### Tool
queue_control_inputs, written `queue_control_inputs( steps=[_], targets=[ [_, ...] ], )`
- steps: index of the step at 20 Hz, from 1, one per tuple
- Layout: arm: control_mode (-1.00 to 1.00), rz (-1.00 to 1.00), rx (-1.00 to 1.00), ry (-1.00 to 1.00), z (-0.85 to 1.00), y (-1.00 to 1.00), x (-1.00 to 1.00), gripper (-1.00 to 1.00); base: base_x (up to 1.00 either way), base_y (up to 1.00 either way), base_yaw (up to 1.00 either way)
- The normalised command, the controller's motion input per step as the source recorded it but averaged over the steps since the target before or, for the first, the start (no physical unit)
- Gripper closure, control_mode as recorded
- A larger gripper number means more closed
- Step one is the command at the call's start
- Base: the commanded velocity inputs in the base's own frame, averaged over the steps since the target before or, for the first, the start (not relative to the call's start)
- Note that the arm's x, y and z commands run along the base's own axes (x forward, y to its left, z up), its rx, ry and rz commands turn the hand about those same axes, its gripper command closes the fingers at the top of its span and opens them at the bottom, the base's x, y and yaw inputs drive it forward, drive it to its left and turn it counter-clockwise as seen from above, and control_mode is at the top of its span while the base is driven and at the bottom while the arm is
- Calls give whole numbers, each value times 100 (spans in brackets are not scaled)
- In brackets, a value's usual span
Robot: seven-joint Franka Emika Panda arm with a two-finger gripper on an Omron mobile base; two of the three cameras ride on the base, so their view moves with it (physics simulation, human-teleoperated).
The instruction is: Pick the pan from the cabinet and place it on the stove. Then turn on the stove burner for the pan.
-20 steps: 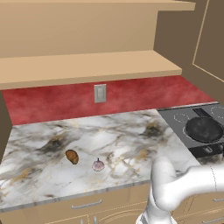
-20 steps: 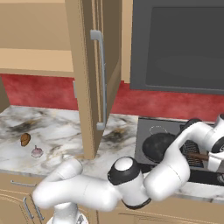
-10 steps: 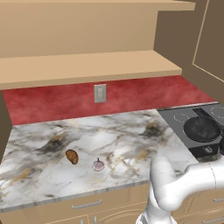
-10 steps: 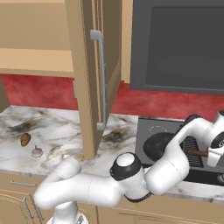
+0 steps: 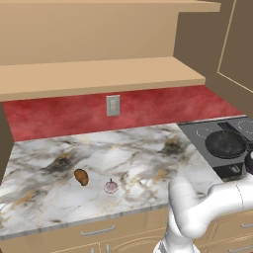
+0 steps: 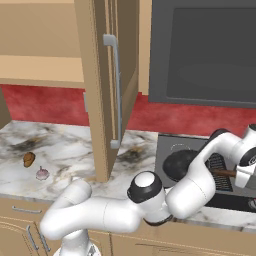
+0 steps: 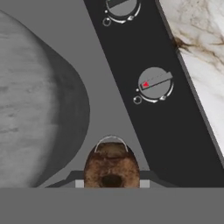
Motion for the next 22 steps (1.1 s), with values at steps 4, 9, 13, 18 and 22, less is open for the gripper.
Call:
queue_control_inputs(
  steps=[4, 9, 13, 18, 22],
  targets=[
    [-100, 0, 0, 0, -16, 13, 0, 100, 0, 0, 0],
    [-100, 0, 0, 0, -13, 4, -4, -100, 0, 0, 0],
    [-100, 0, 0, 0, -3, 7, 0, -100, 0, 0, 0],
    [-100, 0, 0, -1, 0, 1, 0, -100, 0, 0, 0],
    [-100, -1, 0, -6, 4, 3, -3, -100, 0, 0, 0]
  ],
)
